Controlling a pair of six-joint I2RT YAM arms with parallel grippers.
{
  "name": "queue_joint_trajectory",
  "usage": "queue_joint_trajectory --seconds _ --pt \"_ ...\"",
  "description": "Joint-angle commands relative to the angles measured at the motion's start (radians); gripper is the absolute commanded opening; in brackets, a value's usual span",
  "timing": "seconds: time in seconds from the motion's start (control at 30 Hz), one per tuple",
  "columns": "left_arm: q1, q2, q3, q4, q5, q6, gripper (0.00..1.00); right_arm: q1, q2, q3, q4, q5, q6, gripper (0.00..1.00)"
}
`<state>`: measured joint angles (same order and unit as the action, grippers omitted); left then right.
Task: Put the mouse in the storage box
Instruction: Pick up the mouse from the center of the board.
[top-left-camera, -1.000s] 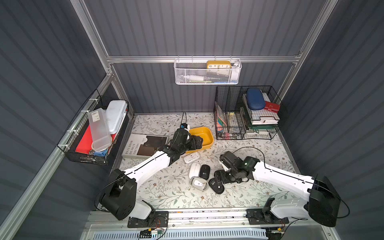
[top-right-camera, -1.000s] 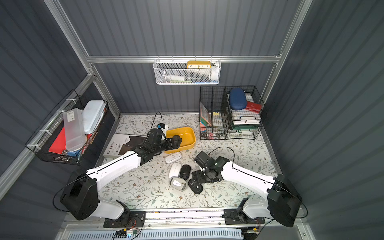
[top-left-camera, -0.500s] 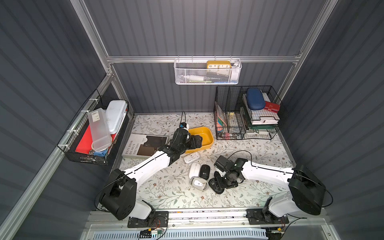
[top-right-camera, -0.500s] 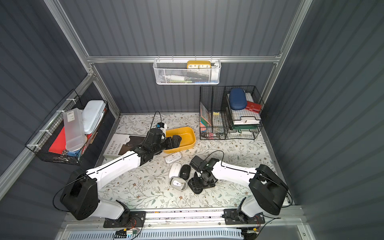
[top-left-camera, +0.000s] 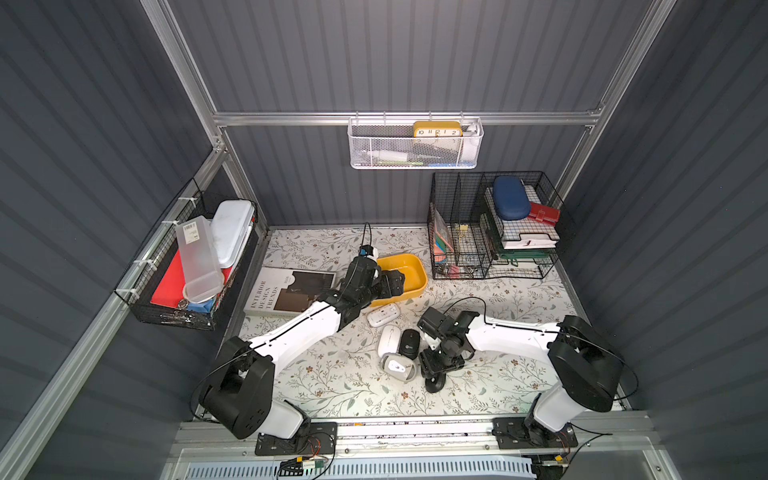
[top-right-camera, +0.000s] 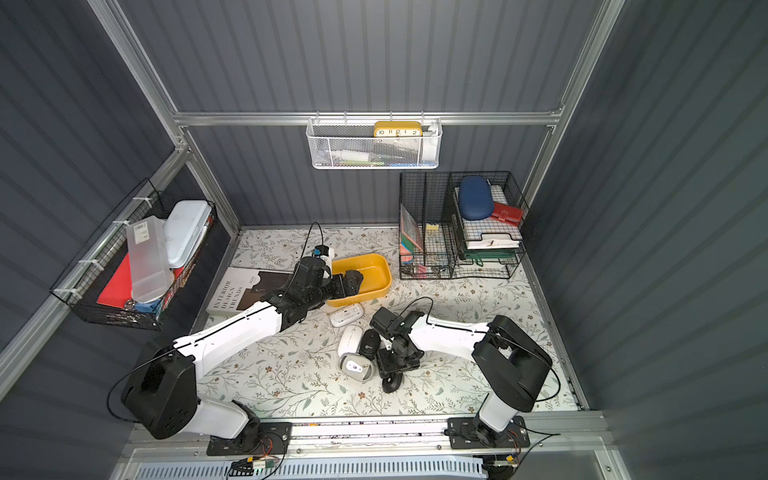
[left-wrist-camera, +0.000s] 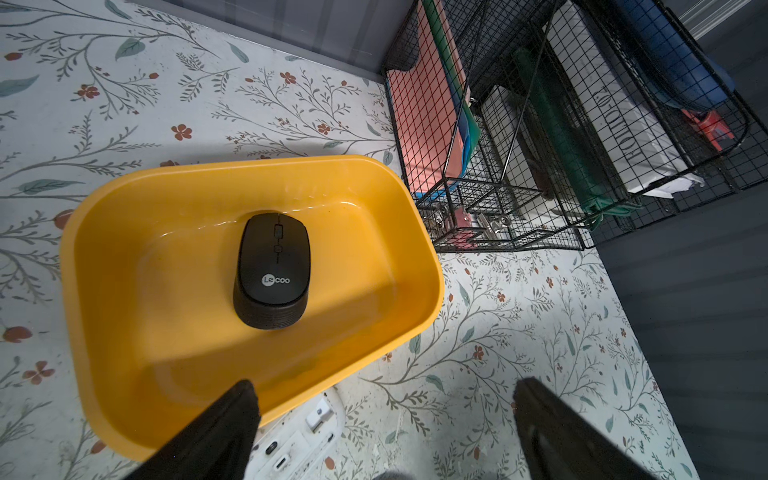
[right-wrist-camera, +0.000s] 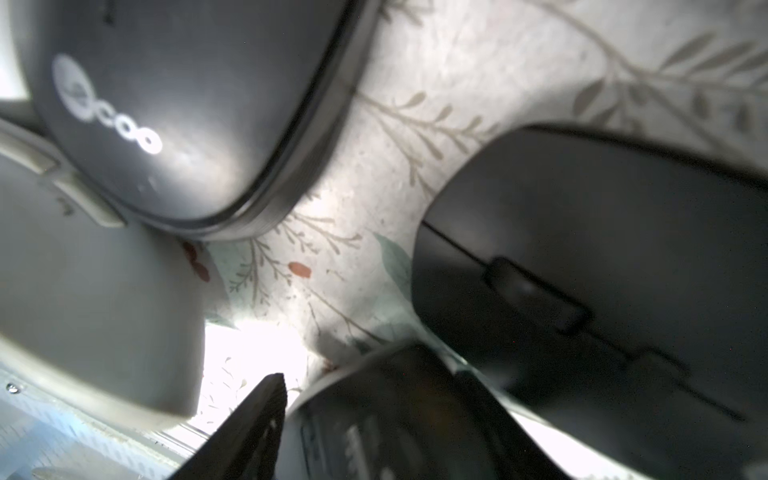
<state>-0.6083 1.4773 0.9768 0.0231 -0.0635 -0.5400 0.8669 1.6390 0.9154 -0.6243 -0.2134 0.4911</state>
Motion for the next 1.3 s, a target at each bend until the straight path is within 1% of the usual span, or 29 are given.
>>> queue_joint_trajectory --seconds 0.0,0.17,0.43,0.7,0.83,0.93,1.03,1.17,1.27 --pt "0.001 0.005 0.01 0.006 -0.01 -0.002 0.99 0.004 0.022 0.005 -0.017 0.003 -0.01 0.63" --pt "0.001 0.011 0.019 0.001 -0.014 0.0 0.99 0.004 0.002 0.004 -0.025 0.006 -0.01 0.48" --pt "0.001 0.036 0.039 0.0 -0.01 0.009 0.99 0.004 -0.032 0.011 -0.034 0.015 -0.003 0.31" --pt "-0.001 0.037 0.055 -0.009 -0.004 0.019 0.99 -0.013 -0.09 0.038 -0.049 0.03 0.024 0.2" --pt "-0.001 0.017 0.051 -0.008 -0.011 0.024 0.99 -0.076 -0.133 0.057 -0.07 0.026 0.058 0.15" --pt "-0.016 -0.01 0.043 -0.001 -0.032 0.026 0.99 -0.154 -0.172 0.1 -0.098 0.04 0.085 0.13" --pt "-0.04 -0.049 0.031 0.023 -0.056 0.032 0.99 -0.253 -0.187 0.162 -0.107 0.05 0.117 0.13" --pt "-0.066 -0.109 0.011 0.066 -0.061 0.055 0.99 -0.36 -0.13 0.262 -0.09 0.05 0.168 0.11" --pt "-0.088 -0.134 0.006 0.088 -0.05 0.093 0.99 -0.404 -0.053 0.341 -0.072 0.036 0.212 0.1"
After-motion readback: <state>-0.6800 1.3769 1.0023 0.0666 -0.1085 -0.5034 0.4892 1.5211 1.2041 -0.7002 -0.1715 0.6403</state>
